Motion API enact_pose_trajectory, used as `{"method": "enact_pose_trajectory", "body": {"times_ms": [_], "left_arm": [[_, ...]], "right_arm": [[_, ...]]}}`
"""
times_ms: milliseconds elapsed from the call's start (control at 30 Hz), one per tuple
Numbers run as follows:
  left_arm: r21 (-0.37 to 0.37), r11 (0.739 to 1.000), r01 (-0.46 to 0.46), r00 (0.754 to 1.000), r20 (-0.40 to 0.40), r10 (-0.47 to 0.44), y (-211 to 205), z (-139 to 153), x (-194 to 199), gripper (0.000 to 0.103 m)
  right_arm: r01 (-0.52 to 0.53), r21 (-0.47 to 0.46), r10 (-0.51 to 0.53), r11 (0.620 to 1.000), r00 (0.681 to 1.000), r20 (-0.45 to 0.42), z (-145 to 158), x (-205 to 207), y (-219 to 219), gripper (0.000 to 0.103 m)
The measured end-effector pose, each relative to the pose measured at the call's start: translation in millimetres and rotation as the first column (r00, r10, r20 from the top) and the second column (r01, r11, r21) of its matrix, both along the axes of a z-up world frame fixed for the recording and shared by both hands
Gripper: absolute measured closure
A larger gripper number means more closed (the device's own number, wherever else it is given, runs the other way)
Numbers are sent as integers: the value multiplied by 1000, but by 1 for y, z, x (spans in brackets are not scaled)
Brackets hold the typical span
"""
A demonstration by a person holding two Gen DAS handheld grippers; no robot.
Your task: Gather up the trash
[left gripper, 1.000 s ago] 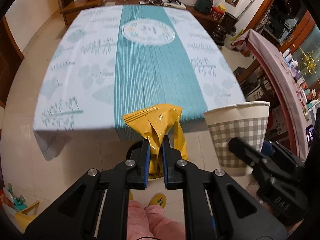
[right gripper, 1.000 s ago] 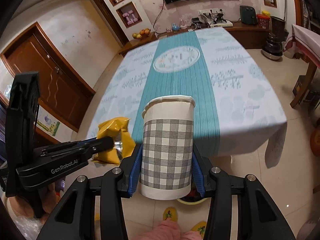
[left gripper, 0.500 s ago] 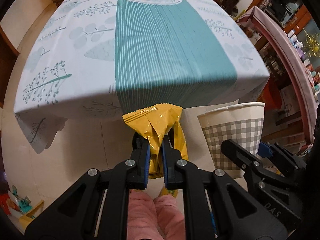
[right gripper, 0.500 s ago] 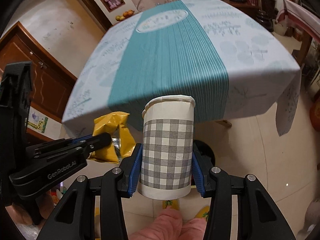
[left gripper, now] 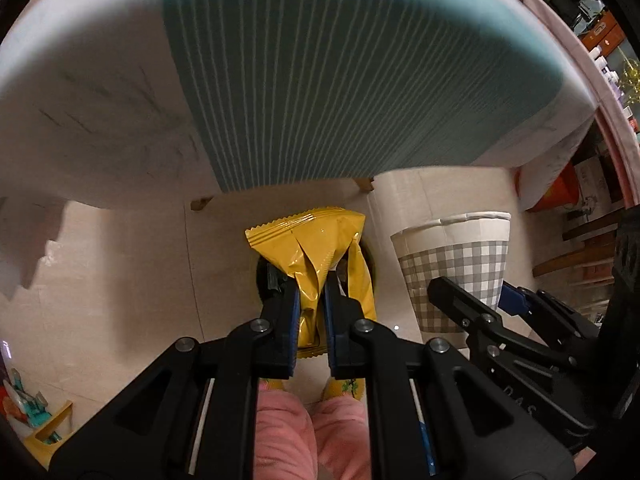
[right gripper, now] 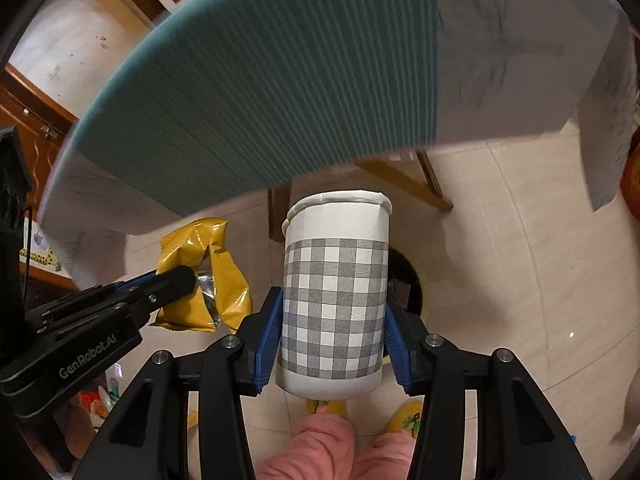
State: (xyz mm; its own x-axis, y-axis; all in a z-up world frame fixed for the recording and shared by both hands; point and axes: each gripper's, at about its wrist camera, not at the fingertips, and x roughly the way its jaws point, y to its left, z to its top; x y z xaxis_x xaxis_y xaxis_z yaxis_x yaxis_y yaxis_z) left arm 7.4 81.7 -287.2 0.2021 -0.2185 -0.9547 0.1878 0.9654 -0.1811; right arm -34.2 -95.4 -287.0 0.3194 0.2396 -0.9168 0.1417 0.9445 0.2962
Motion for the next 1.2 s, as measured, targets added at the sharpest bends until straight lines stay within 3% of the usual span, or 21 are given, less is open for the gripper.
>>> {"method": "enact_pose_trajectory", "body": {"times_ms": [400, 500, 567, 600, 700, 767, 800, 1033, 1200], "left_arm": [[15, 998, -53, 999, -11, 53, -5, -129, 10, 94], [7, 997, -76, 997, -10, 76, -2, -151, 12, 89], [8, 997, -80, 997, -12, 80, 3, -165, 11, 74], [14, 997, -79, 997, -14, 79, 7, -172, 11, 70], [19, 997, -81, 997, -9, 81, 10, -184, 13, 48], [18, 996, -87, 996, -1, 87, 13, -192, 14, 22], [25, 996, -91, 996, 5, 91, 15, -195, 15, 17], [51, 993, -108, 993, 43, 106, 16, -211, 12, 16], [61, 989, -134, 987, 102, 127, 12, -189, 7, 16]], "right_arm": [[23, 32, -23, 999, 999, -23, -150, 23, -3, 47], [14, 44, -12, 999, 999, -40, -179, 30, 0, 43], [-3, 41, 4, 999, 999, -36, -196, 32, 4, 39], [-6, 40, 8, 999, 999, -35, -202, 33, 5, 32], [3, 42, -2, 999, 999, -38, -214, 30, 8, 19], [16, 25, -15, 1000, 999, -34, -222, 28, 3, 14], [19, 27, -18, 999, 999, -33, -226, 27, 0, 13], [9, -20, -9, 1000, 1000, 1, -231, 22, -8, 12], [20, -31, -19, 999, 999, 27, -209, 18, -13, 11]]}}
